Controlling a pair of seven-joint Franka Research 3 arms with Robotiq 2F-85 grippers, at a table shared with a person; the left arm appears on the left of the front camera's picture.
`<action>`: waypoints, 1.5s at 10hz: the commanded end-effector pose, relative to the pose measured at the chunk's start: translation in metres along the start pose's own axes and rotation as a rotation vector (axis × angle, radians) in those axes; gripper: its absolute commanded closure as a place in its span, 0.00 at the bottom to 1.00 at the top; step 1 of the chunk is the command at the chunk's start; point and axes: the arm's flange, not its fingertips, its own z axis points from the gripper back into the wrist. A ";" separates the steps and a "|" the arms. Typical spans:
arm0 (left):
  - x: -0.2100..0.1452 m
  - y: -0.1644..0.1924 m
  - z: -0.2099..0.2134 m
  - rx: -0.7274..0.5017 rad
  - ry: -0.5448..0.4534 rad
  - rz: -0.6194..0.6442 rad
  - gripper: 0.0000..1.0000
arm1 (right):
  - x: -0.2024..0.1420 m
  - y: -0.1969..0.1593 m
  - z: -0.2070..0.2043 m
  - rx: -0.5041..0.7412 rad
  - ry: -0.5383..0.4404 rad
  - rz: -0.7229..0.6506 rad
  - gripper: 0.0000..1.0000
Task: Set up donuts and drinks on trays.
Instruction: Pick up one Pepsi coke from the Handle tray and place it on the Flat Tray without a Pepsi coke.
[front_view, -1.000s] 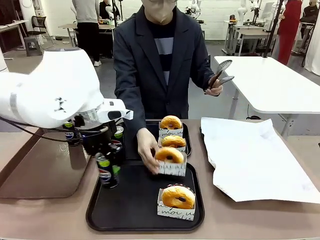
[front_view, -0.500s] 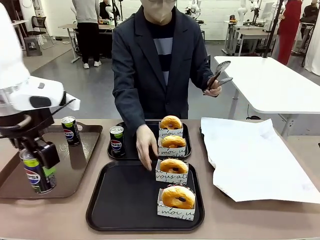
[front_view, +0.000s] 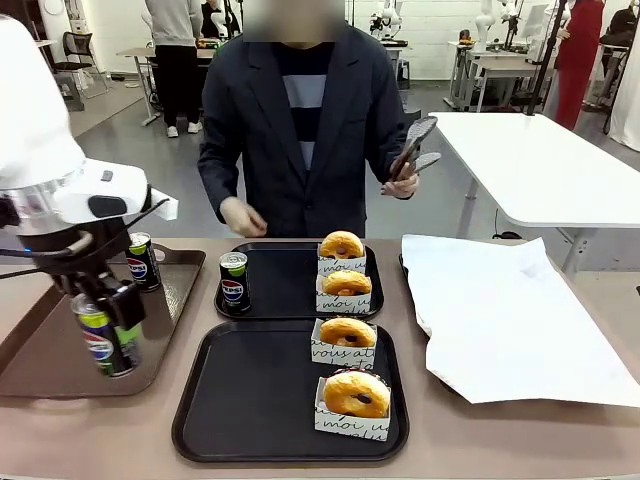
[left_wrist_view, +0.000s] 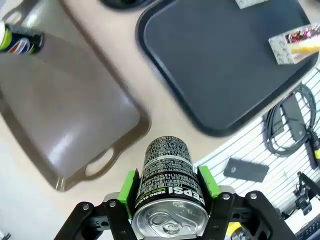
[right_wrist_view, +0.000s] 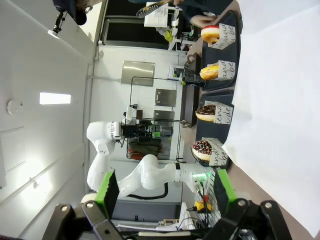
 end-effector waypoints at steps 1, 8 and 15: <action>0.051 -0.017 -0.025 -0.067 -0.083 -0.017 0.41 | 0.000 0.000 0.000 0.013 -0.003 0.015 0.00; 0.123 -0.052 -0.110 0.014 -0.062 0.034 0.41 | 0.000 0.000 0.000 0.013 -0.003 0.015 0.00; 0.121 -0.050 -0.090 0.002 -0.070 0.085 0.08 | 0.000 0.000 0.000 0.013 -0.003 0.015 0.00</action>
